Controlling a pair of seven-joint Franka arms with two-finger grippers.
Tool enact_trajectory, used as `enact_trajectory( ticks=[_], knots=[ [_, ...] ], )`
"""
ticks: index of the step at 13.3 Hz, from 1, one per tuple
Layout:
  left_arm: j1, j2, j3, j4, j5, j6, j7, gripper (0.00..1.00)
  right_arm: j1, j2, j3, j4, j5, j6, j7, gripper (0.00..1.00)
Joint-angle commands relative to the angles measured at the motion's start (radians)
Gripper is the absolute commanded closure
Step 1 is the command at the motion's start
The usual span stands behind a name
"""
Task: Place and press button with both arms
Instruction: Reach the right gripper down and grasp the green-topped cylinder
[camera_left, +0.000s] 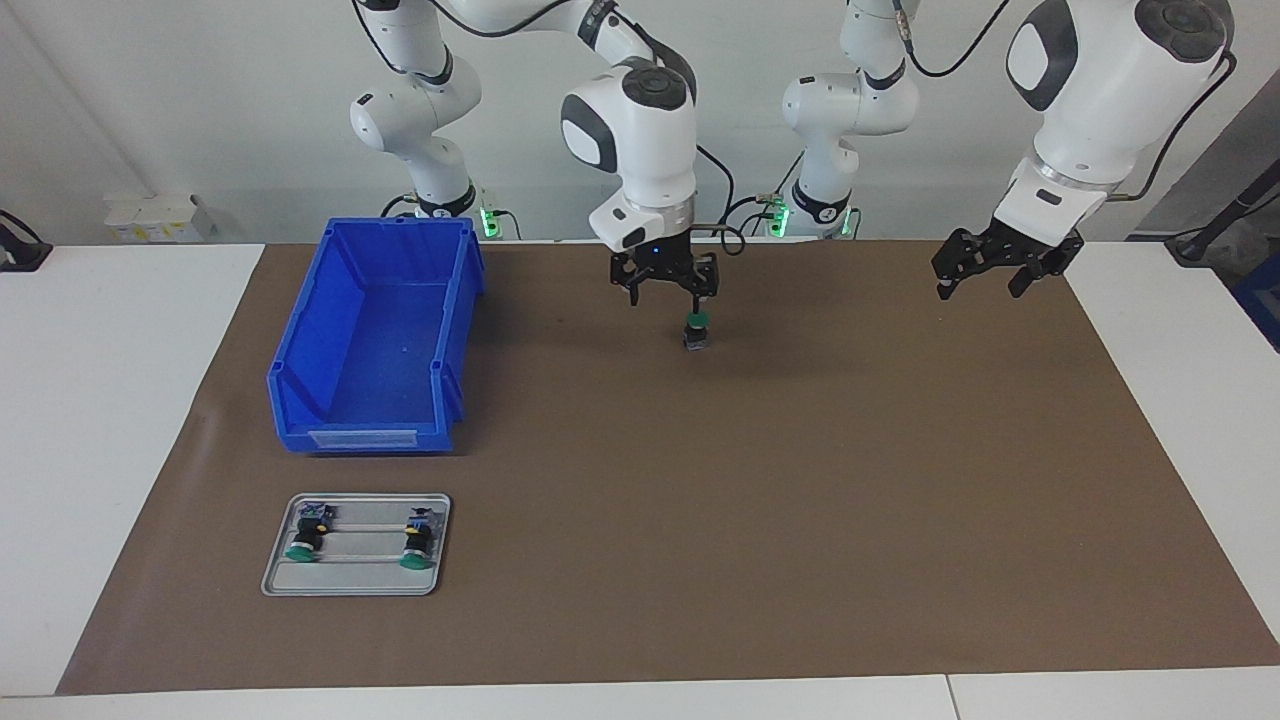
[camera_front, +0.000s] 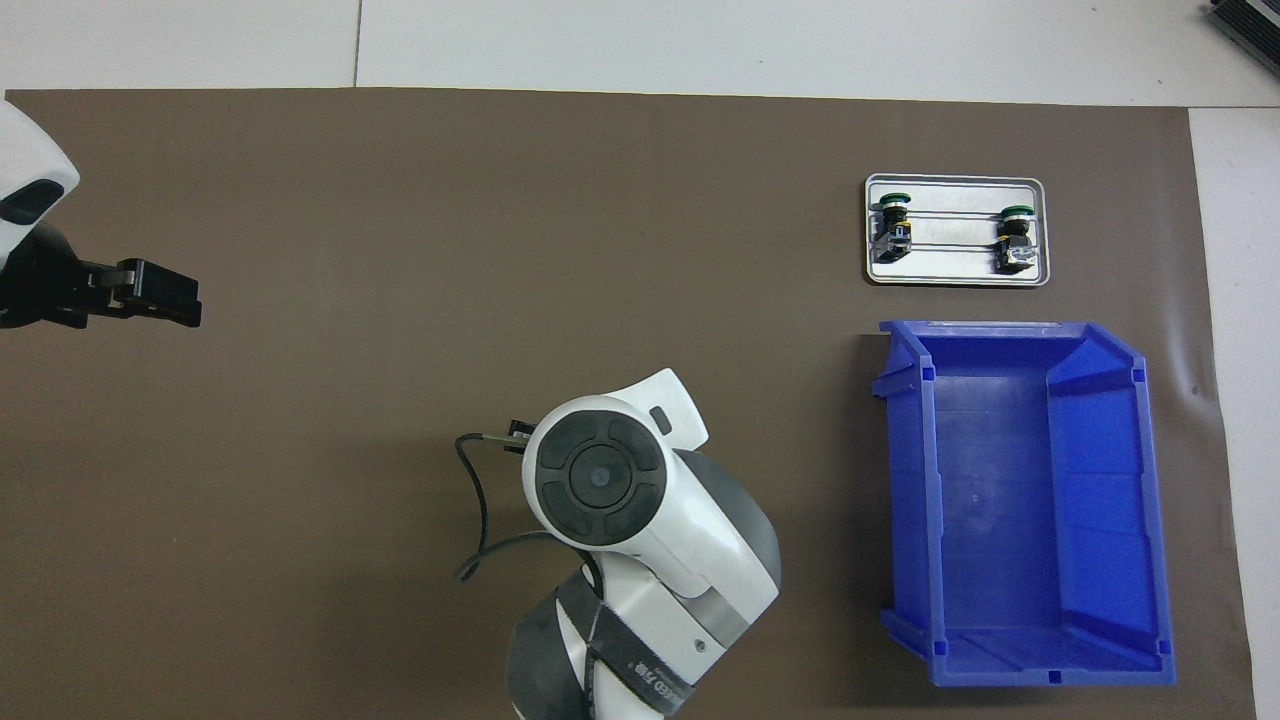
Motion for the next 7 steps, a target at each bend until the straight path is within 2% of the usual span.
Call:
enact_trajectory(
  ticks=[1, 3, 7],
  knots=[
    [-0.01, -0.017, 0.006, -0.026, -0.011, 0.023, 0.008, 0.0, 0.037, -0.014, -0.007, -0.107, 0.003, 0.114, -0.005, 0.0],
    [0.0, -0.033, 0.006, -0.061, -0.011, 0.042, 0.002, 0.0, 0.079, -0.012, -0.007, -0.161, 0.003, 0.166, 0.007, 0.0],
    [0.01, -0.035, 0.008, -0.061, -0.011, 0.037, 0.0, 0.0, 0.088, -0.001, -0.007, -0.218, -0.005, 0.243, 0.006, 0.0]
  ],
)
